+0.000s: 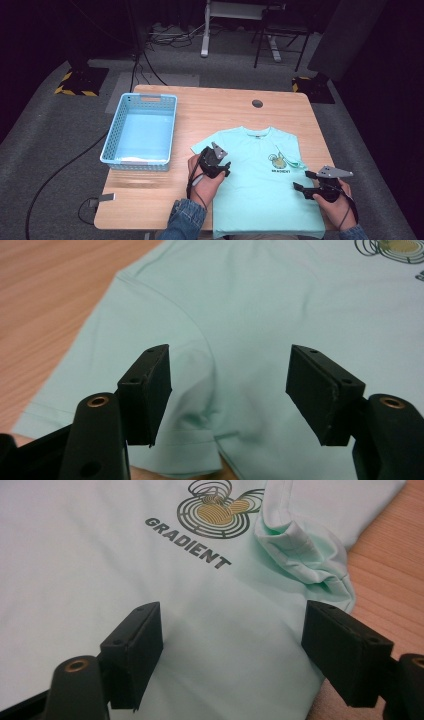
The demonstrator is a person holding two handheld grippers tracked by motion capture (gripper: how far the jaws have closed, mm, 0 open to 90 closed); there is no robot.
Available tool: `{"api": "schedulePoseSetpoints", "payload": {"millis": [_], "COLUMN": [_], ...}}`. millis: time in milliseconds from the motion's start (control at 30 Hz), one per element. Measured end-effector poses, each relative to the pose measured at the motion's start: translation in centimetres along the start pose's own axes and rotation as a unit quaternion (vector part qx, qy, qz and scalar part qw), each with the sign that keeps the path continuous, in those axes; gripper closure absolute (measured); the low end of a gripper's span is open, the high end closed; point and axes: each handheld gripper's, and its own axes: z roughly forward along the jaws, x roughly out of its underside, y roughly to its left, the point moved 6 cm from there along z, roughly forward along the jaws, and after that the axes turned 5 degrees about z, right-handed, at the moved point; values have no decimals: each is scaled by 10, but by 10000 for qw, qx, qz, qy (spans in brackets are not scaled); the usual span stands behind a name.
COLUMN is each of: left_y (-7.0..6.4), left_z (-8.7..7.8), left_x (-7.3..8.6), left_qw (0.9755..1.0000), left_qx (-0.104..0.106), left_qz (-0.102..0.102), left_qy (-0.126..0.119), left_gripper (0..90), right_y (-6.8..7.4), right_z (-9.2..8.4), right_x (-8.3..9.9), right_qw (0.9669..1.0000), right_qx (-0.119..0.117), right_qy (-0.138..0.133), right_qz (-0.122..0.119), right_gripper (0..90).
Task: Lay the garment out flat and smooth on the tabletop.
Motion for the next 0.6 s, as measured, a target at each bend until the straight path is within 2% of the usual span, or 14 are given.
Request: {"api": "schedulePoseSetpoints", "payload": {"millis": [133, 233, 333, 600], "left_y": [-8, -8, -6, 3], "left_z": [8, 10, 12, 12], "left_x": [8, 14, 18, 21], "left_qw": [9999, 9999, 9999, 9999], "left_qx": [125, 93, 55, 70], "left_qz": [-26, -3, 11, -61], "left_qy": [69, 98, 133, 89], "left_gripper": [342, 341, 344, 341], "right_y": [0, 1, 2, 4], "right_z": [0, 0, -3, -12], "right_x": [0, -1, -3, -27], "right_qw": [10000, 10000, 9998, 9998], "right_qx": [25, 34, 94, 101], "right_qy": [2, 29, 157, 26], "right_qz": [21, 21, -17, -147], "right_gripper": [242, 242, 246, 252]}}
